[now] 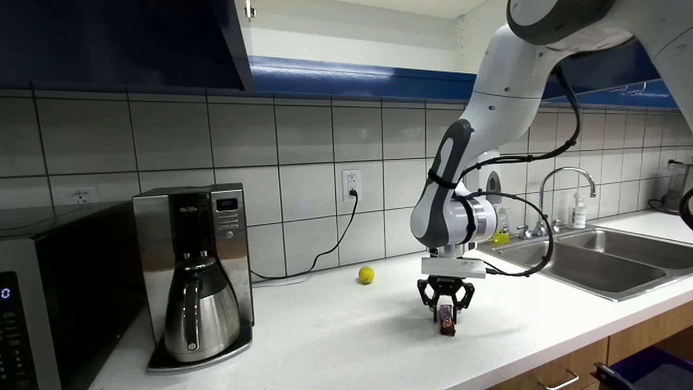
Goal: Put the candy bar into the cupboard
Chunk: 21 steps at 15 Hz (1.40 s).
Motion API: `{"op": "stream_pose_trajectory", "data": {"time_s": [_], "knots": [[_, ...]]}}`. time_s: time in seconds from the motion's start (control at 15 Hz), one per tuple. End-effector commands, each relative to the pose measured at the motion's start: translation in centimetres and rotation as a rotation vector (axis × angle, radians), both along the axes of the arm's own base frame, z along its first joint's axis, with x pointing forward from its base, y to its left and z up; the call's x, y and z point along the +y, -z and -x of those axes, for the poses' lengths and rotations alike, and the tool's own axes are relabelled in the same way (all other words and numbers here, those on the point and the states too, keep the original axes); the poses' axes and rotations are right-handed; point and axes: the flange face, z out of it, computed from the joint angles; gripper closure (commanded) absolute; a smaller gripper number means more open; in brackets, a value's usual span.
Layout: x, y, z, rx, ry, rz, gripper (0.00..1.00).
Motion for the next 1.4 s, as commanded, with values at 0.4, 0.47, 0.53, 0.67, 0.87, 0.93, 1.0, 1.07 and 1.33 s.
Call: {"op": "stream_pose_trajectory", "data": {"time_s": [0.4, 0.47, 0.53, 0.67, 0.87, 0.93, 1.0, 1.07, 1.33], "knots": [[0.3, -1.5, -1.2, -0.013, 0.009, 0.007, 0.93], [0.4, -1.9, -1.3, -0.02, 0.001, 0.009, 0.93], [0.5, -2.5, -1.3, -0.03, -0.006, 0.016, 0.93], [0.8, -3.7, -1.3, -0.047, -0.028, 0.027, 0.93], [1.3, -5.7, -1.4, -0.082, -0.107, 0.043, 0.93], [1.7, -6.3, -1.4, -0.088, -0.145, 0.045, 0.93], [2.2, -7.0, -1.3, -0.102, -0.205, 0.047, 0.93], [2.6, -7.6, -1.1, -0.114, -0.265, 0.051, 0.93], [4.4, -9.6, 0.3, -0.13, -0.442, 0.048, 0.93]]}}
